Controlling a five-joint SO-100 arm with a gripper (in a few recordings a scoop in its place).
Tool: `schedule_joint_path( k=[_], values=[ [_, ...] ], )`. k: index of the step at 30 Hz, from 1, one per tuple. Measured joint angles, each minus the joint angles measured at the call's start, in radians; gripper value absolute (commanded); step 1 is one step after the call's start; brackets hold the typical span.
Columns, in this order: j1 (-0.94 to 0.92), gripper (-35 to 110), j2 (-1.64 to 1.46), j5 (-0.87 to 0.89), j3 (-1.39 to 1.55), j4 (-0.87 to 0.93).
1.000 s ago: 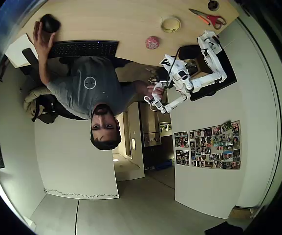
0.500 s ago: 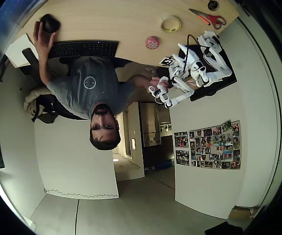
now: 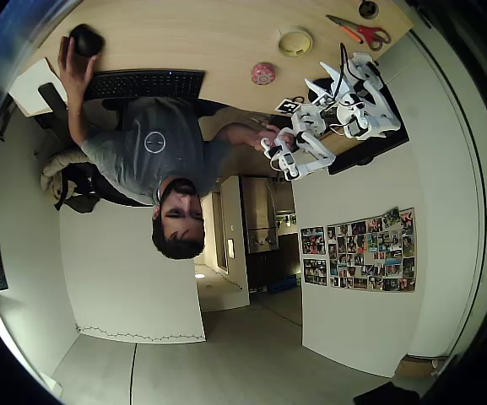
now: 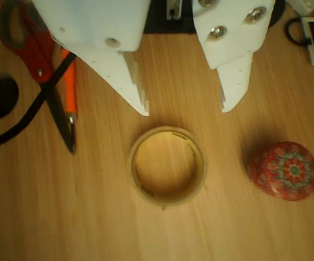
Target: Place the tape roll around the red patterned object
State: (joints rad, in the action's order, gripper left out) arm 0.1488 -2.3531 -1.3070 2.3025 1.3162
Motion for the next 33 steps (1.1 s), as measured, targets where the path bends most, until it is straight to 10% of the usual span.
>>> schedule_joint_path(
  k=[33],
  values=[
    [-0.17,35,0.453,-0.014,0.084,-0.483]
  ],
)
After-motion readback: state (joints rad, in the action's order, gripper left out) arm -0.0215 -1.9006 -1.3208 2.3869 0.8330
